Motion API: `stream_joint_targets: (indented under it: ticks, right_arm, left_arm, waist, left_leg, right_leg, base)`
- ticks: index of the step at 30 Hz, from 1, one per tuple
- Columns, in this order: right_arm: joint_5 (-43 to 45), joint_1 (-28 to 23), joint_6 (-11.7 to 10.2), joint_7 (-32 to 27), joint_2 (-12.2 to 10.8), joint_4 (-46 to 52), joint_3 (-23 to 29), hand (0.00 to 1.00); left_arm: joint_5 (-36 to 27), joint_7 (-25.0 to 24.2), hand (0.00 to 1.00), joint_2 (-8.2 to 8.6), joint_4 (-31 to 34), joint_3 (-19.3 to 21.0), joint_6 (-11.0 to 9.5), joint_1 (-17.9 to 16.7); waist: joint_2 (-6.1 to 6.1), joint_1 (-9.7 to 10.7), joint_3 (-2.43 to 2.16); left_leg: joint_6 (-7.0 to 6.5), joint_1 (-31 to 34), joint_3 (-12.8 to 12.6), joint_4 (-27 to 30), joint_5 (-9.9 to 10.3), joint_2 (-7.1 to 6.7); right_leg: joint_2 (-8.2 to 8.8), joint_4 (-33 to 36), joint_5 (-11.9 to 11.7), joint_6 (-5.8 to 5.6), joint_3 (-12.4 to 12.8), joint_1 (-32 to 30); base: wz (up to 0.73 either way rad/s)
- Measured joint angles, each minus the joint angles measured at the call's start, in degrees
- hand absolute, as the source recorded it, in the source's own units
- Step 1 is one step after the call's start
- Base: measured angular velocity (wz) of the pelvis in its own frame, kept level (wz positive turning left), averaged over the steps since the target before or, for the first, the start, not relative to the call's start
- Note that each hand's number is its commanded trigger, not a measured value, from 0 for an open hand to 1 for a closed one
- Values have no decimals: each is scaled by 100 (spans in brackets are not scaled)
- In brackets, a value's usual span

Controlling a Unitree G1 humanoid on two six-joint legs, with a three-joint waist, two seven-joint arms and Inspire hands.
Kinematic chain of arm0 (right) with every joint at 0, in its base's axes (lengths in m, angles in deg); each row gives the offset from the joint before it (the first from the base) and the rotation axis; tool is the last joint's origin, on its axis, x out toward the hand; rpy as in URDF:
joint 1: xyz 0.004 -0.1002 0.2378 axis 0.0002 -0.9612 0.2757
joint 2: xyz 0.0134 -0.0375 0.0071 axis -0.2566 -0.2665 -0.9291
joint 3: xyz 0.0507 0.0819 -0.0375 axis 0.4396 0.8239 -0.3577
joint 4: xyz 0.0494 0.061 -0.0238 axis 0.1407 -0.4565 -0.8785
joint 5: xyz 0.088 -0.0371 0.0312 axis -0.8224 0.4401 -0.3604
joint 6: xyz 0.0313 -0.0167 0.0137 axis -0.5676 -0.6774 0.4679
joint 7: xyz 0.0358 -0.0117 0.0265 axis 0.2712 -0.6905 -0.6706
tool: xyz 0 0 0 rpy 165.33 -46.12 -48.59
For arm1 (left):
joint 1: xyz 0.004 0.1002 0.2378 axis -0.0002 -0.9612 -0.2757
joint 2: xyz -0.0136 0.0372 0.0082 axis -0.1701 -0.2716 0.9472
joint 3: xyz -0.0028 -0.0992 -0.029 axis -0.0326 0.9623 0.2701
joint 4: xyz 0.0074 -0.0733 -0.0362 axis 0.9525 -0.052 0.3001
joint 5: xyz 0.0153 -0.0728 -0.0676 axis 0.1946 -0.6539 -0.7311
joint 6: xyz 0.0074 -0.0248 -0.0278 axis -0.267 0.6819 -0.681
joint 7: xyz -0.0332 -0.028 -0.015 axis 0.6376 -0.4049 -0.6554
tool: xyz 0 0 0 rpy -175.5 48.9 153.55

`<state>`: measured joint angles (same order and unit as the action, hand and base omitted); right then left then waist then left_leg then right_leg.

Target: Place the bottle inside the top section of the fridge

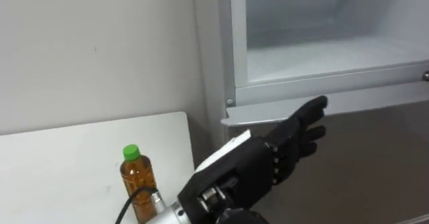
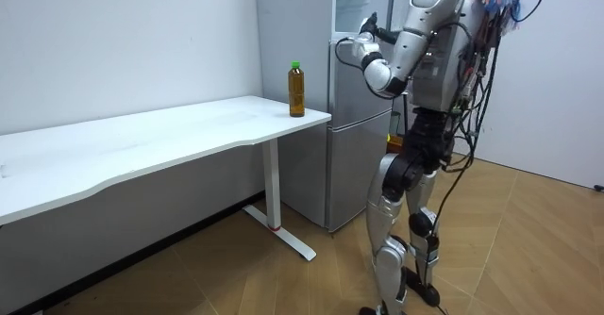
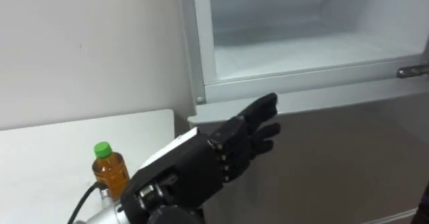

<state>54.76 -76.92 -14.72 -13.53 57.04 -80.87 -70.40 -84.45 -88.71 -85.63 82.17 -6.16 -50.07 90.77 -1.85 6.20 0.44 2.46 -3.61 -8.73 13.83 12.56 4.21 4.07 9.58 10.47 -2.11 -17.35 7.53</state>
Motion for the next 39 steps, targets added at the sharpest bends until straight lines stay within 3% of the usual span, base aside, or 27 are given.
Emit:
stream_joint_targets:
  ticks: [6, 11, 16, 21, 28, 29, 35, 37, 39]
  right_arm:
    - [9, -125, -194, -51, -150, -42, -5, 0]
    - [9, -239, -325, -123, -193, -37, 4, 0]
    - [6, -287, -469, -240, -300, -102, 63, 0]
    - [16, -335, -504, -223, -261, -230, 296, 0]
    - [50, -575, -501, -87, -239, -150, 625, 0]
    - [42, -713, -500, -69, -225, 13, 654, 0]
    - [36, -975, -476, -69, -229, 364, 960, 0]
    - [39, -1088, -476, -63, -232, 494, 978, 0]
    - [41, -1098, -476, -55, -233, 478, 1001, 0]
  left_arm:
    - [25, 418, 0, 42, 536, 481, -381, -406]
    - [216, 903, 0, 33, 711, 1231, -624, -551]
    - [231, 1293, 0, 94, 821, 1958, -909, -790]
    - [273, 1692, 0, 122, 867, 2688, -1188, -966]
    - [500, 2334, 0, 176, 790, 3528, -1355, -1826]
    - [505, 2422, 0, 236, 629, 3620, -1446, -2001]
    - [619, 3024, 0, 340, -501, 3693, -1451, -2875]
    - [623, 3181, 0, 425, -968, 3693, -1447, -3022]
    - [621, 3305, 0, 490, -1428, 3668, -1446, -3180]
  waist:
    - [-31, -209, -49]
    - [-74, -480, -52]
    - [-76, -633, -42]
    - [-127, -772, -66]
    - [-121, -1024, -37]
    - [-120, -1070, -36]
    - [-67, -1111, -33]
    - [-39, -1112, -20]
    - [-38, -1103, -36]
  left_leg:
    - [-1, -18, 89, 65, -5, -13]
    - [22, -15, 141, 45, -29, -12]
    - [30, -12, 229, 45, -33, -28]
    - [41, -21, 367, -37, -42, -84]
    - [41, -42, 440, -37, -41, -121]
    - [42, -48, 446, -37, -41, -136]
    - [41, 2, 610, -28, -41, -187]
    - [41, -11, 670, -21, -41, -202]
    - [41, -12, 703, -21, -41, -206]
  right_leg:
    - [-5, -8, 53, 4, -27, 85]
    - [-5, 2, 77, 26, -119, 111]
    - [-2, -7, 130, 23, -190, 157]
    - [28, -8, 151, -4, -332, 194]
    - [60, 3, 224, -19, -418, 255]
    - [77, 14, 251, -19, -424, 258]
    - [108, 15, 294, -45, -571, 298]
    - [114, 5, 300, -54, -646, 356]
    - [113, 7, 307, -54, -674, 373]
  base:
    - [7]
    - [7]
    - [10]
    - [13]
    - [6]
    - [4]
    - [14]
    - [15]
    - [11]
